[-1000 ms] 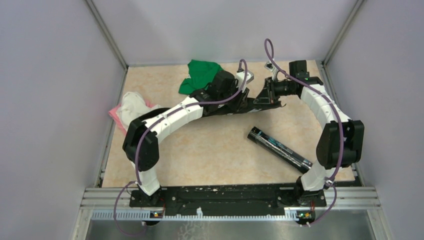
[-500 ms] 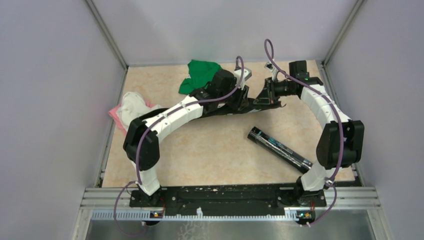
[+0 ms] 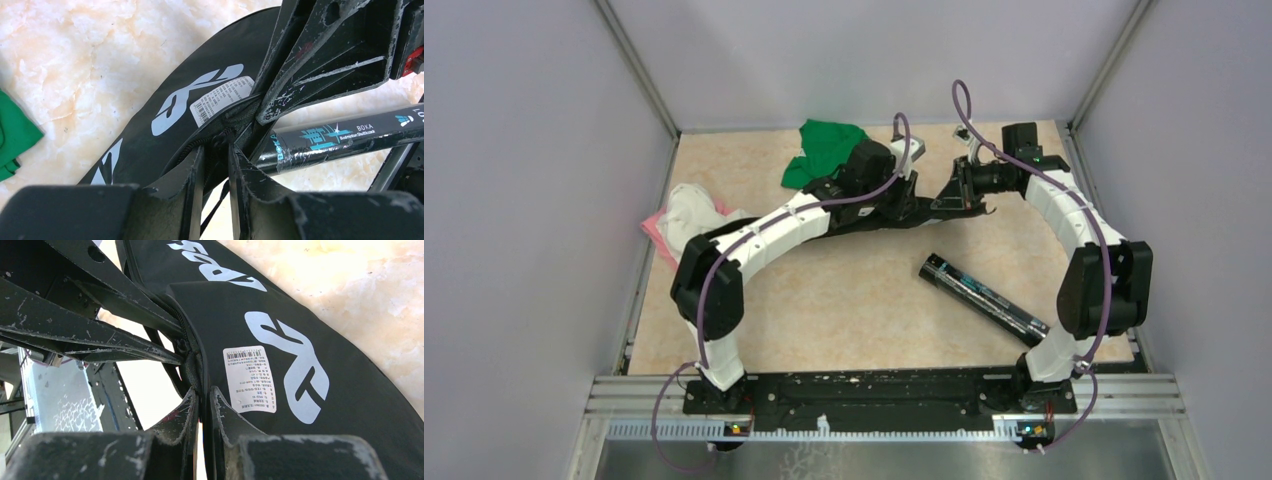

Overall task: Pack up the badminton gear
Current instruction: Zip the racket bag at the center of the board.

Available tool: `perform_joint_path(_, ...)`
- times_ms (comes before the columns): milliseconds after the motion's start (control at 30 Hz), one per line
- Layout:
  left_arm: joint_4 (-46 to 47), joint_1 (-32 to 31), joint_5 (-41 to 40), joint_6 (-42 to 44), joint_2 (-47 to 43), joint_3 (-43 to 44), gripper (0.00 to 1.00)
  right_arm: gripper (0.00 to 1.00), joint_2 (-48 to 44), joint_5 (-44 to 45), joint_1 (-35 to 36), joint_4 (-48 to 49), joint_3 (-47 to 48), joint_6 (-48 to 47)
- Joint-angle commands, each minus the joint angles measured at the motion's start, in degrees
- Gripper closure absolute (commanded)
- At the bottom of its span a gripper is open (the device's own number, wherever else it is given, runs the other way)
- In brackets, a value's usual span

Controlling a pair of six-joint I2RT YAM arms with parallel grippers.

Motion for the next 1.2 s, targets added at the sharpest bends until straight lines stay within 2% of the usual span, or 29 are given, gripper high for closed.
perform_joint_path(0,3.60,0.66,-2.01,3.80,-1.97,-2.21,0.70,1.00,-2.85,1.41,-0.61,-0.23,1.25,-0.77)
perform_joint_path(100,3.19,0.66,-3.11,7.08,-2.69,-3.25,0.72,1.00,-2.89,1.88,-0.55,-0.68,1.88,-1.09)
perform_joint_path(300,2.56,0.66,-1.82,11.95,-4.54,-4.67,0.82,1.00,-2.67,2.37,-0.55,-0.82,2.19,-1.27)
perform_joint_path(467,2.28,1.07,1.35,14.28,-5.39,-5.13,1.00,1.00,-2.29,2.48,-0.56,-0.75,2.10,-1.20)
perform_joint_path(667,2.44,1.43,6.97,15.58,-5.89,-5.21,1.00,1.00,-2.31,2.73,-0.63,-0.97,2.10,-1.27)
perform_joint_path(1167,-1.27,3.67,12.86,21.39,-7.77,-3.91,1.00,1.00,-2.85,4.52,-0.55,-2.32,2.95,-2.84)
